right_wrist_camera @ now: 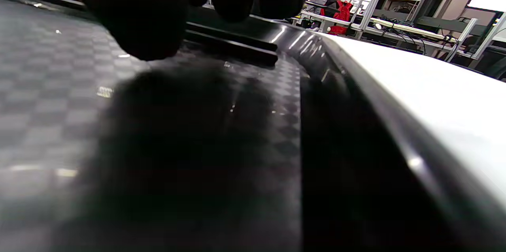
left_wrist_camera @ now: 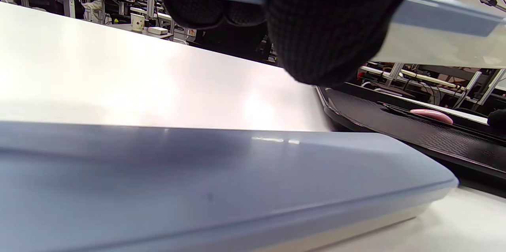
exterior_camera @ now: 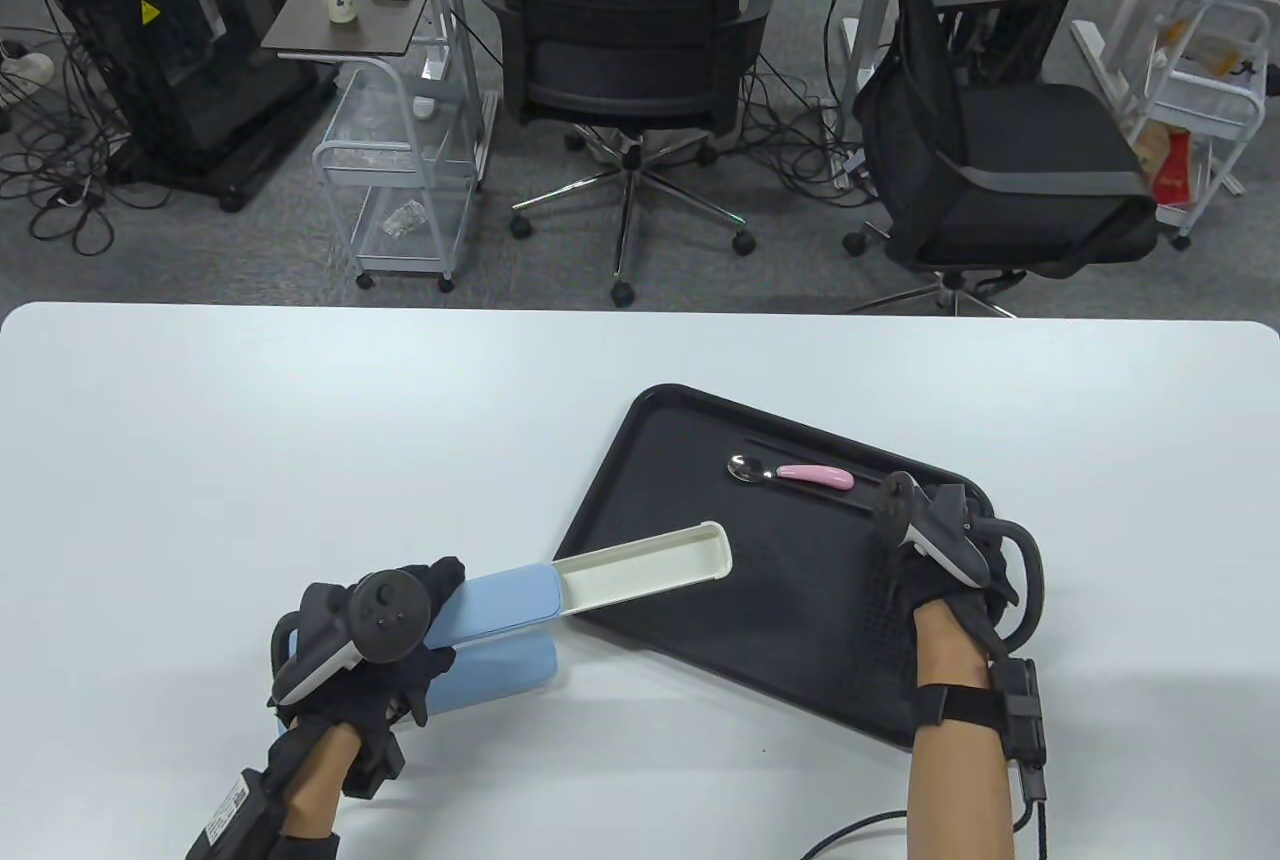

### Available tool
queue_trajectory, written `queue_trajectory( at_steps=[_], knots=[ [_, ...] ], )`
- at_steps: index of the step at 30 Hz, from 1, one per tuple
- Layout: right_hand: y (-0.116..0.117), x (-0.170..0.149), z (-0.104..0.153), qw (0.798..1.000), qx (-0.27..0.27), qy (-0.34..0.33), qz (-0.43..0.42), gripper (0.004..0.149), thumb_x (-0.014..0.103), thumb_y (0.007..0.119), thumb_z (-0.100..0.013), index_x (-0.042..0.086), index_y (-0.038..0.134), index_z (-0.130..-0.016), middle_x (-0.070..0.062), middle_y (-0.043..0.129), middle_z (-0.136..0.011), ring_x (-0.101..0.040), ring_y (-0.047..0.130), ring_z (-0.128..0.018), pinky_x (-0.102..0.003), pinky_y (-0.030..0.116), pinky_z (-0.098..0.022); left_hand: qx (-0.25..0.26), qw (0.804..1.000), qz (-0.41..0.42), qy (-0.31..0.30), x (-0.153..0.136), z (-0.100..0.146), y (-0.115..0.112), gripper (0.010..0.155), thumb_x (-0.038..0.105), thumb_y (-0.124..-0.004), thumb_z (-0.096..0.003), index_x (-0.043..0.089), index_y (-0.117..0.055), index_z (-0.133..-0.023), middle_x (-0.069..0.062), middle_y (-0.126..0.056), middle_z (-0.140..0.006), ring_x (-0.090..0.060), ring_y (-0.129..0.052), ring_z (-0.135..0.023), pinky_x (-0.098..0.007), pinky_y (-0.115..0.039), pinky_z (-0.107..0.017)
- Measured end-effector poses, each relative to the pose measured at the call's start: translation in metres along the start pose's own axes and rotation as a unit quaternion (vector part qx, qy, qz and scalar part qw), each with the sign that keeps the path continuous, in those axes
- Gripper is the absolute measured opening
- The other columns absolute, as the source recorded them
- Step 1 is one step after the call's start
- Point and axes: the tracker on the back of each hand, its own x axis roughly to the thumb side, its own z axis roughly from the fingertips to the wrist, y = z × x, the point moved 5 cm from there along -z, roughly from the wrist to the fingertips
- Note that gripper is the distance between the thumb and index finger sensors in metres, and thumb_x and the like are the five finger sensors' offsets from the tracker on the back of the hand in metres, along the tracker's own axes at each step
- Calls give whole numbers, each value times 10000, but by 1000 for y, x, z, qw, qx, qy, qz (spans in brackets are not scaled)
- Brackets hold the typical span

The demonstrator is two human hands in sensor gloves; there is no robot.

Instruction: Slide to open lunch boxes and place utensils

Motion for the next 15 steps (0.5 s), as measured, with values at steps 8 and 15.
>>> queue_trajectory(
  at_steps=[8, 15],
  knots=[
    [5, 2, -5, 1000, 23, 5, -5, 567, 312, 832, -479, 348, 599, -995, -45, 644, -1015, -335, 645, -986, -573, 517, -745, -5, 1000, -4, 2, 1, 0, -1, 836, 373, -930, -381, 320, -425, -1045, -26, -549, -1056, -329, -632, -944, -646, -475, -725],
    [0, 15, 0, 998, 1, -46, 36, 443, 275, 895, -437, 322, 747, -852, -25, 829, -830, -299, 851, -826, -563, 619, -707, -5, 1000, -7, -2, 3, 0, -2, 838, 373, -929, -381, 319, -423, -1047, -26, -548, -1056, -329, -631, -944, -646, -473, -724]
  ],
)
